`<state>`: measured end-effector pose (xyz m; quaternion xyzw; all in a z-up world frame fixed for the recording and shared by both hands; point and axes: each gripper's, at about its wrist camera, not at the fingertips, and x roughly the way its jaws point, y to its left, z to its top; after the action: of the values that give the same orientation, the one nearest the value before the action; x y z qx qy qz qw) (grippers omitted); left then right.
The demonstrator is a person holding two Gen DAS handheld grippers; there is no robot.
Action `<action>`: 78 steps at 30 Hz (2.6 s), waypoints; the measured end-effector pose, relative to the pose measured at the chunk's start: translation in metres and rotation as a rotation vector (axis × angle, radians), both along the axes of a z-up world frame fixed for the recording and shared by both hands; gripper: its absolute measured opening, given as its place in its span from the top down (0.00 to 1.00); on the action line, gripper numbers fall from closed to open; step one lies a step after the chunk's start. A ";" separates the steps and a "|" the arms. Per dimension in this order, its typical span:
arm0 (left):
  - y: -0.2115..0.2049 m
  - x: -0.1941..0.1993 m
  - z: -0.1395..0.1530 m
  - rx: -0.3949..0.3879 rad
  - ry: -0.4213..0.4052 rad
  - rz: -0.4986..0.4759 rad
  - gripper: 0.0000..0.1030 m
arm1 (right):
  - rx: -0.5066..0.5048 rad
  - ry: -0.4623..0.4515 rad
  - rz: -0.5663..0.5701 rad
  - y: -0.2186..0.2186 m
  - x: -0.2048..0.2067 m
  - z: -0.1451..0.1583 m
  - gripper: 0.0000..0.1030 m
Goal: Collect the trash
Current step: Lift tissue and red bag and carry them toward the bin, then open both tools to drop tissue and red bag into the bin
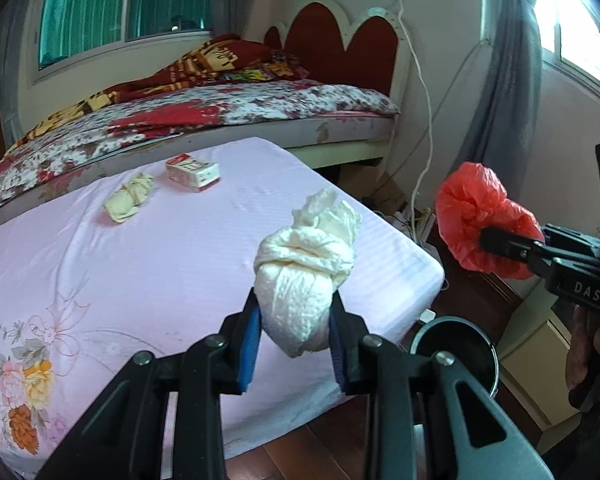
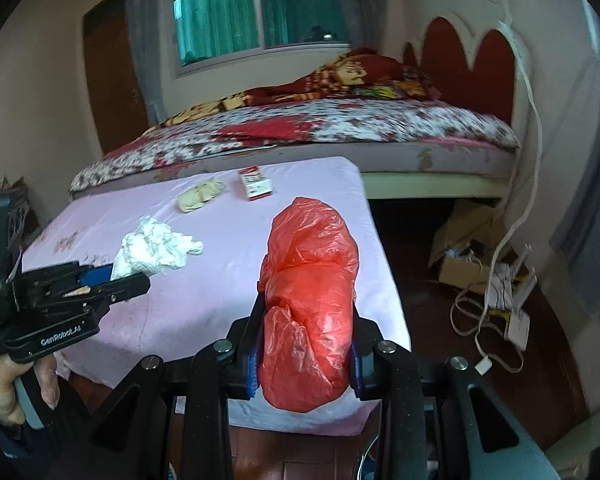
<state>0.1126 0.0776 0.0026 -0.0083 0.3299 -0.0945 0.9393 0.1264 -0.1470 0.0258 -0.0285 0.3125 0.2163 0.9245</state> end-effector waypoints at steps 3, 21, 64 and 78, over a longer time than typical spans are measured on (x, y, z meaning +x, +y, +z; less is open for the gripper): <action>-0.015 -0.003 0.000 0.005 0.001 -0.022 0.69 | 0.014 0.008 -0.026 -0.015 -0.003 -0.002 0.66; -0.108 -0.010 -0.009 0.025 0.027 -0.198 0.69 | 0.006 0.012 -0.168 -0.100 -0.031 -0.006 0.66; -0.246 0.007 -0.156 0.100 0.413 -0.503 0.69 | -0.215 0.415 -0.225 -0.209 -0.029 -0.184 0.65; -0.222 0.012 -0.169 0.094 0.422 -0.366 0.01 | -0.428 0.471 -0.313 -0.211 -0.016 -0.215 0.00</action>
<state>0.1244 -0.1447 -0.1663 0.0755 0.5183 -0.2430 0.8164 0.1101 -0.3585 -0.1894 -0.1229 0.5559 0.0024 0.8221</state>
